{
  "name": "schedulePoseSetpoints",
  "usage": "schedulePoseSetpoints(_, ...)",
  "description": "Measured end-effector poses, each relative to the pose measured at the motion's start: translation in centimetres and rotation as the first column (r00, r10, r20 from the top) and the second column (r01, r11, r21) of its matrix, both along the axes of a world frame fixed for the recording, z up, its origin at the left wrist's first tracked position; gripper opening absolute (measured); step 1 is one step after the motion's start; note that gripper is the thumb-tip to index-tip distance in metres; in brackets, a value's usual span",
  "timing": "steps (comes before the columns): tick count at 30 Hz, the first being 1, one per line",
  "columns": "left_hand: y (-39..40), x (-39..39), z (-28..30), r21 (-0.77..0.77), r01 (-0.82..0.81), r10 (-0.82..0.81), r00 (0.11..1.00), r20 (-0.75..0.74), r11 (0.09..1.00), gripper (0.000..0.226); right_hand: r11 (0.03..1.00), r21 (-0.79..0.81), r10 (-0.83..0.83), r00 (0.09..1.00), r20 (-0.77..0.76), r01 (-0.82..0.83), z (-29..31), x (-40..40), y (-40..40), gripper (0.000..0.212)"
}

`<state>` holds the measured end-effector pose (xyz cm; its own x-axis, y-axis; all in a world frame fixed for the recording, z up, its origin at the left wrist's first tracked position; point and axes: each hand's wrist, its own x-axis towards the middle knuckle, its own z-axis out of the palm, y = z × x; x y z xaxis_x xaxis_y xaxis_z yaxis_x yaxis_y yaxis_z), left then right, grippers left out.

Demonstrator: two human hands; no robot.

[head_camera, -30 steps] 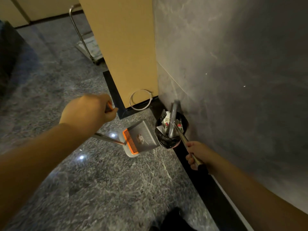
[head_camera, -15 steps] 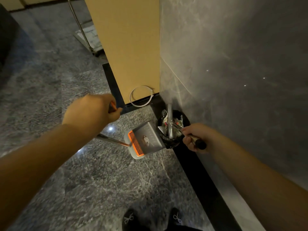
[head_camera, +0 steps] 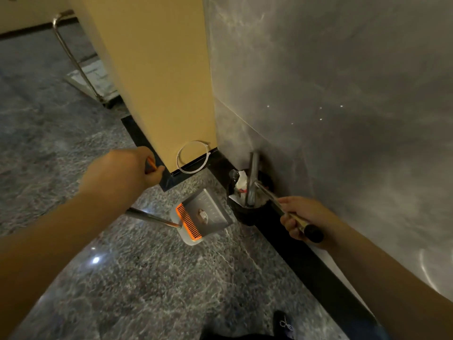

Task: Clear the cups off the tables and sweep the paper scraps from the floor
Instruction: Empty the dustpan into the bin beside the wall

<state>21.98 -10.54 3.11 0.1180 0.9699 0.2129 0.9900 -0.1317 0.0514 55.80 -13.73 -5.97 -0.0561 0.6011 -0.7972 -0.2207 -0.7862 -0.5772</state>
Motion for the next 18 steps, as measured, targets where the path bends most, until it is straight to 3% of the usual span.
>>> schedulePoseSetpoints(5, 2.1, -3.0, -0.3, 0.019, 0.025, -0.024, 0.997, -0.074, 1.0, 0.034, 0.999, 0.041, -0.037, 0.998, 0.043, 0.035, 0.5, -2.8, -0.4, 0.027)
schedulePoseSetpoints(11, 5.4, -4.4, -1.4, 0.054, 0.091, -0.089, 0.995, -0.037, 0.994, 0.03, 0.999, 0.048, -0.017, 0.998, 0.067, 0.014, -0.3, -4.3, 1.3, 0.028)
schedulePoseSetpoints(18, 10.6, -4.1, -2.1, 0.073, 0.051, -0.05, 0.999, -0.02, 0.996, 0.031, 0.999, -0.046, -0.009, 0.997, 0.075, 0.013, -2.7, -3.9, 5.3, 0.026)
